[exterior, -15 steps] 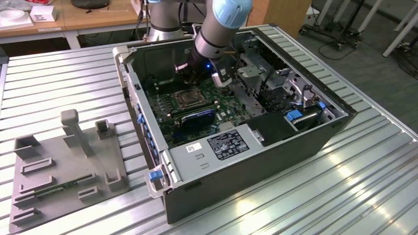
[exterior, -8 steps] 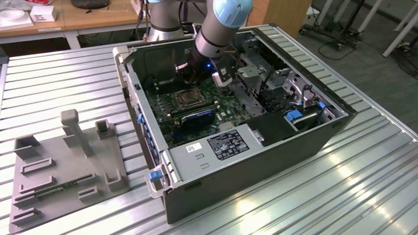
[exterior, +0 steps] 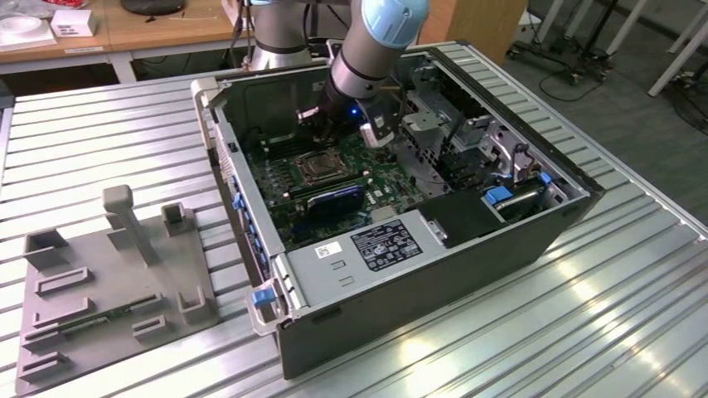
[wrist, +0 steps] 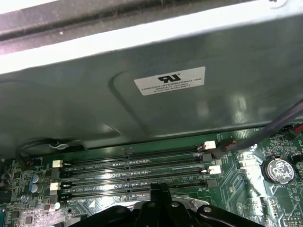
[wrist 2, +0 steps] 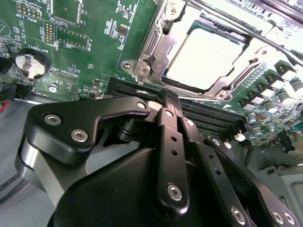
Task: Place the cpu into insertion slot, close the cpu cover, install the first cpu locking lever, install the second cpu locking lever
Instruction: 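Install the first cpu locking lever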
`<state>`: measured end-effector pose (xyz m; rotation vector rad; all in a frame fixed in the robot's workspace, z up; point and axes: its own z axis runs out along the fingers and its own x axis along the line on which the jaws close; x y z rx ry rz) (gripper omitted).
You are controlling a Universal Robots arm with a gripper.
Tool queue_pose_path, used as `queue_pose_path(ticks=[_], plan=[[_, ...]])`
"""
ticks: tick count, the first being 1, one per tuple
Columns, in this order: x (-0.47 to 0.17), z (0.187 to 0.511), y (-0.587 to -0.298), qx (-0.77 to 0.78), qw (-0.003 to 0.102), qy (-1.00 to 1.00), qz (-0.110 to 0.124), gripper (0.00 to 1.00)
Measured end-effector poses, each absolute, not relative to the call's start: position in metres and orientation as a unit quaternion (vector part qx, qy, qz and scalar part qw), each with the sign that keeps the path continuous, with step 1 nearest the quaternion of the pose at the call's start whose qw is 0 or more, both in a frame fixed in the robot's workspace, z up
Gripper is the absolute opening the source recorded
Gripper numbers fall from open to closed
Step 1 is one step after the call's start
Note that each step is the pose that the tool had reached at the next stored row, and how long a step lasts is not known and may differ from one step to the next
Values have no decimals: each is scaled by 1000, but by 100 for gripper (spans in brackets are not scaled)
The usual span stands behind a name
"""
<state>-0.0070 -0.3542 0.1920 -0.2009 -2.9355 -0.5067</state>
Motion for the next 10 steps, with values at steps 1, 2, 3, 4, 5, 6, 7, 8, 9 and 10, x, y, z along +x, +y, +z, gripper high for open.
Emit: queue_pose_path(ticks=[1, 2, 3, 4, 5, 6, 7, 8, 9, 10], plan=[[-7, 192, -354, -67, 78, -980, -169, 11], [-7, 192, -354, -67, 78, -980, -169, 11], [-7, 192, -354, -67, 78, -980, -169, 11], [-7, 194, -354, -67, 78, -980, -169, 11], [-7, 195, -354, -67, 78, -980, -169, 11], [-7, 198, -354, -67, 78, -980, -169, 11], [-7, 201, -354, -67, 78, -980, -169, 11], [-7, 203, -354, -67, 78, -980, -169, 11], [-7, 206, -354, -67, 78, -980, -169, 11], [-7, 208, -354, -67, 78, -980, -169, 11]])
